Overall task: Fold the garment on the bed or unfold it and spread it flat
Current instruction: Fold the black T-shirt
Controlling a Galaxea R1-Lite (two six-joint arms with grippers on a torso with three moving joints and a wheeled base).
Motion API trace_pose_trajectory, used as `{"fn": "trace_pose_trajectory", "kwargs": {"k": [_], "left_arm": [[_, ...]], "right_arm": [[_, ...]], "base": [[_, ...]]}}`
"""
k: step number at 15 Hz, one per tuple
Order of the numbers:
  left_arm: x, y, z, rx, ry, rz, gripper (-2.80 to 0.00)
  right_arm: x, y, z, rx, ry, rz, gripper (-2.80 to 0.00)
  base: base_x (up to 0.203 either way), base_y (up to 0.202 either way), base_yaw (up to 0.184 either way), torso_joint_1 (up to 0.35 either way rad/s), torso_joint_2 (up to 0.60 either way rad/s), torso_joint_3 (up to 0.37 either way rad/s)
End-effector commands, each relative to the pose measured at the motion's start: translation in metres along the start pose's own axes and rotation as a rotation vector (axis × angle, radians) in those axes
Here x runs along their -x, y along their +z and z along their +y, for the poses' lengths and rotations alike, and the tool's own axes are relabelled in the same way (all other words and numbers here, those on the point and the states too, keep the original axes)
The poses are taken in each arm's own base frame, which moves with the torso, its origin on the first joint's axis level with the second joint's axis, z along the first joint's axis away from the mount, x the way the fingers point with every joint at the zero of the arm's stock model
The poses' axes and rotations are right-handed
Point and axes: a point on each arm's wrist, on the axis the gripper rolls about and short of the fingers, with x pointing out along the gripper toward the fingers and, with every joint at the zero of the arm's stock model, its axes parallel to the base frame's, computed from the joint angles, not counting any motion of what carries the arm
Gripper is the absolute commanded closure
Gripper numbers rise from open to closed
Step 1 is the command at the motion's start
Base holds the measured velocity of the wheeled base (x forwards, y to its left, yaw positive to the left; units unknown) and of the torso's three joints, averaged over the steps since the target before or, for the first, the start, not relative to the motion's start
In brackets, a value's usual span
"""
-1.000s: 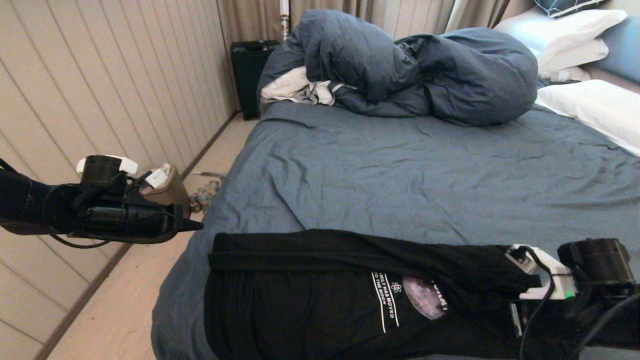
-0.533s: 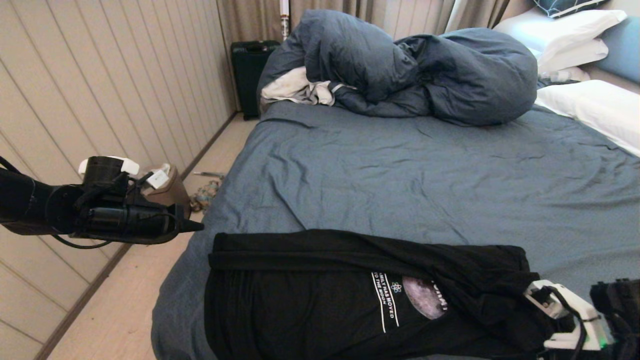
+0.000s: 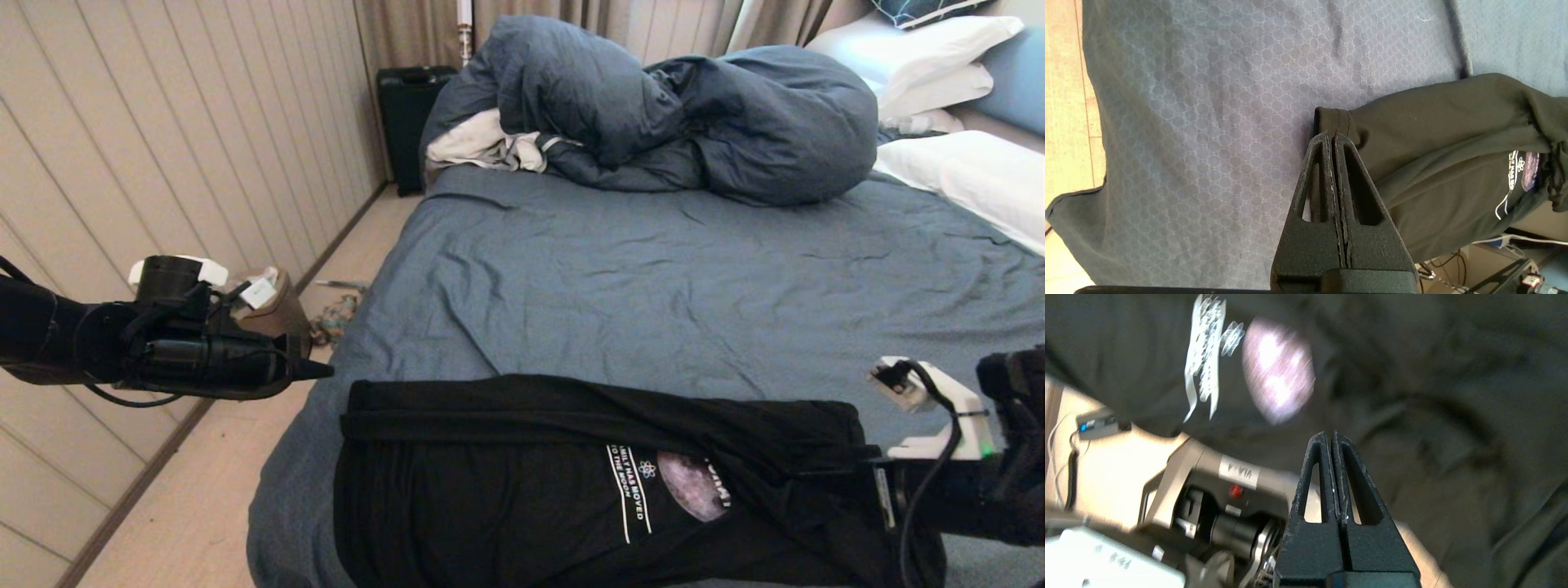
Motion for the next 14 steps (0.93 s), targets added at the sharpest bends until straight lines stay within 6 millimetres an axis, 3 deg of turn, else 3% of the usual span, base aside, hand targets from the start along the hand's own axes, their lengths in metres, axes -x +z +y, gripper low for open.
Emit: {"fn": "trace_pose_trajectory", "kwargs": {"k": [1, 4, 9, 14], "left_arm": [[-0.001, 0.000, 0.000, 0.001, -0.004, 0.002, 0.00], [-0.002, 0.000, 0.000, 0.002, -0.004, 0.005, 0.00], [-0.003, -0.001, 0.000, 0.000, -0.006, 0.009, 0.00], [-0.006, -0.002, 0.000, 0.001, -0.005, 0.015, 0.00]], "right_arm": [[-0.026, 0.006, -0.019, -0.049, -0.020, 0.072, 0.00], [-0.048, 0.005, -0.042, -0.066, -0.055, 0.074, 0.00], [-0.059, -0.010, -0.051, -0.063, -0.058, 0.137, 0.00], [-0.039, -0.034, -0.036, -0.029, -0.045, 0.120, 0.00]], "base": [[0.000, 0.000, 0.000, 0.000, 0.00, 0.000], [0.000, 0.000, 0.000, 0.000, 0.00, 0.000], [0.000, 0.000, 0.000, 0.000, 0.00, 0.000], [0.000, 0.000, 0.000, 0.000, 0.00, 0.000]]}}
